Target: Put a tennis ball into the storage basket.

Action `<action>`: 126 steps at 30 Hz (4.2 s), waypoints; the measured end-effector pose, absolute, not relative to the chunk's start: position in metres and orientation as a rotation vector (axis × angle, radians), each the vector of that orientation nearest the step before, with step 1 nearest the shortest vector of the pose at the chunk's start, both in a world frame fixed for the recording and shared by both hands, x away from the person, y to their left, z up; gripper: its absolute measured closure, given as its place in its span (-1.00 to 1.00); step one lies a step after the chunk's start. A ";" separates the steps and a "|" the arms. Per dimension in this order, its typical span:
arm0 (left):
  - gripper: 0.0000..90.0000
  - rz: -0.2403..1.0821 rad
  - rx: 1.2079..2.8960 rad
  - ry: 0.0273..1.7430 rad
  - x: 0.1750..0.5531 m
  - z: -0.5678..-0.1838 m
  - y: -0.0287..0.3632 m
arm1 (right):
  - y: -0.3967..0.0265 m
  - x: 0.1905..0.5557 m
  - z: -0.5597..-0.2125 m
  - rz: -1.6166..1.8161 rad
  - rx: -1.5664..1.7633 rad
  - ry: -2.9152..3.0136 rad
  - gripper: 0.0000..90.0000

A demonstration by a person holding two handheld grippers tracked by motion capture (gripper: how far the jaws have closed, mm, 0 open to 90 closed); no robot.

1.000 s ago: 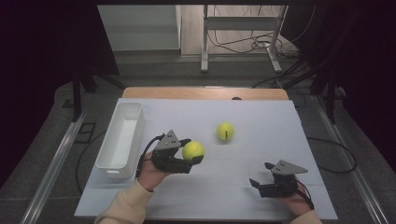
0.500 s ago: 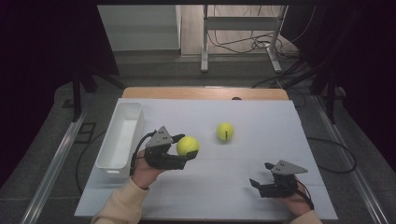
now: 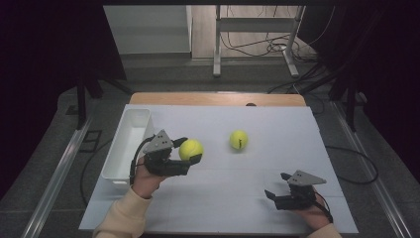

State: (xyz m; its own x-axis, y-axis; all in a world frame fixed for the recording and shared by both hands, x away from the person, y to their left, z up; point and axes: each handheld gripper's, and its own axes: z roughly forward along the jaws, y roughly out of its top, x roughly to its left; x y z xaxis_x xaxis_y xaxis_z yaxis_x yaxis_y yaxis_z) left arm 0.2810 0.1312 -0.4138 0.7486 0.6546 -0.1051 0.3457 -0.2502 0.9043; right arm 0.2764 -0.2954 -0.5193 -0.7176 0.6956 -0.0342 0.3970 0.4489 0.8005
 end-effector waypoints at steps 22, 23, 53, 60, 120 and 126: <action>-0.41 0.395 1.832 0.834 0.287 -0.413 0.151 | -0.296 0.276 -0.519 1.161 0.933 2.346 -0.72; -0.41 0.396 1.830 0.837 0.287 -0.414 0.152 | -0.296 0.276 -0.519 1.167 0.932 2.343 -0.72; -0.41 0.432 1.767 0.950 0.301 -0.416 0.187 | -0.296 0.276 -0.519 1.151 0.936 2.347 -0.72; -0.41 0.449 1.750 0.969 0.302 -0.414 0.194 | -0.296 0.276 -0.519 1.150 0.935 2.347 -0.72; -0.41 0.582 1.776 1.277 0.369 -0.403 0.247 | -0.297 0.276 -0.518 1.183 0.962 2.314 -0.71; -0.41 0.588 1.769 1.320 0.377 -0.405 0.254 | -0.297 0.277 -0.518 1.179 0.964 2.318 -0.71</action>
